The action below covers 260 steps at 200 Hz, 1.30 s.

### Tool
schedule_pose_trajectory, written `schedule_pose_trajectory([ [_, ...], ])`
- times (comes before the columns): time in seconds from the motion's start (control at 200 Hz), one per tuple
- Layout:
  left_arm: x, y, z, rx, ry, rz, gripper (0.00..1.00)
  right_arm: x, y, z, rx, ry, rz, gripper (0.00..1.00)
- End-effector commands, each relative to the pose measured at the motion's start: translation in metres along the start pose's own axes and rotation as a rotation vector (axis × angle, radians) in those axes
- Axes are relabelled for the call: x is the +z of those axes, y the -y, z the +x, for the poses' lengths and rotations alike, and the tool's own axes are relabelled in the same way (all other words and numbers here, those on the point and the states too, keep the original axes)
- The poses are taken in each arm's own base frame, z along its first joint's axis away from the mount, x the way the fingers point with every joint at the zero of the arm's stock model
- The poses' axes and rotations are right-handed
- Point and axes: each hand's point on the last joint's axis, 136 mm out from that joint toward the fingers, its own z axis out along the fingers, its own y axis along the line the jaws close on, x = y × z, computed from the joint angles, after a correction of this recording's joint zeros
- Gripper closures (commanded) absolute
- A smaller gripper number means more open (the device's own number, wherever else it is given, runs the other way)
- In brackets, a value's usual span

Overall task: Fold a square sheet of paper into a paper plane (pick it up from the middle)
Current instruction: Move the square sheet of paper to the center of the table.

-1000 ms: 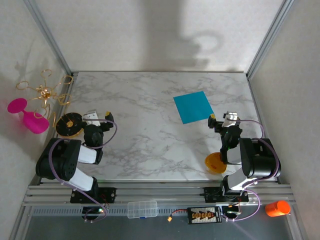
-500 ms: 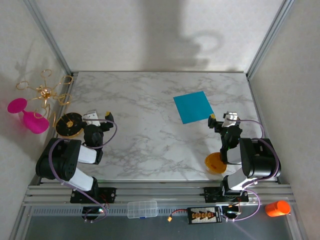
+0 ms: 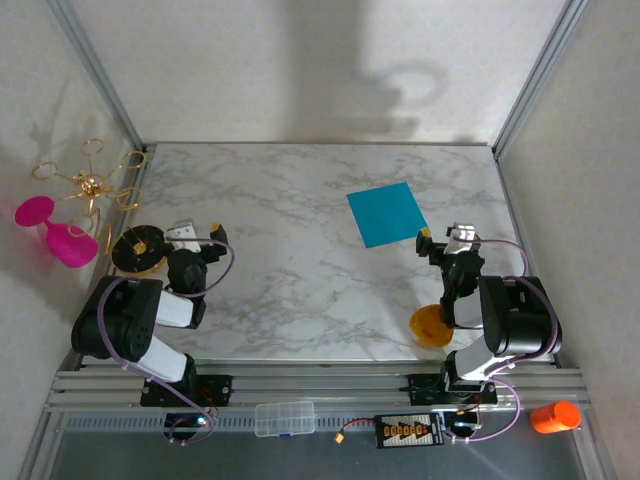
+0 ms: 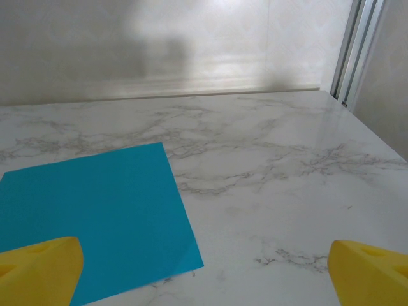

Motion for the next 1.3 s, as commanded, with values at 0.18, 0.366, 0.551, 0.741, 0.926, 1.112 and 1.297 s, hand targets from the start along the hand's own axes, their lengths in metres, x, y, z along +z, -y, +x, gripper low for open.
schedule_pose_trajectory([
  [0.18, 0.001, 0.009, -0.024, 0.006, 0.043, 0.020, 0.01, 0.014, -0.012, -0.056, 0.022, -0.005, -0.047, 0.01],
  [0.366, 0.002, 0.018, -0.049, 0.015, 0.027, -0.017, 0.01, 0.036, -0.020, -0.082, 0.255, -0.174, -0.050, 0.01],
  [0.551, 0.018, 0.041, -0.078, -0.218, -0.089, 0.002, 0.01, 0.064, -0.060, -0.073, 0.411, -0.397, -0.157, 0.01],
  [0.741, 0.032, 0.076, -0.062, -0.373, -0.310, 0.098, 0.01, 0.092, -0.095, -0.037, 0.473, -0.563, -0.162, 0.02],
  [0.926, 0.032, 0.105, -0.052, -0.457, -0.397, 0.214, 0.01, 0.124, -0.113, 0.013, 0.466, -0.725, -0.088, 0.07],
  [1.112, 0.031, 0.113, -0.043, -0.476, -0.434, 0.236, 0.01, 0.152, -0.117, 0.035, 0.469, -0.770, -0.043, 0.07],
  [1.297, 0.031, 0.117, -0.033, -0.480, -0.467, 0.243, 0.01, 0.165, -0.117, 0.064, 0.453, -0.834, 0.036, 0.07],
])
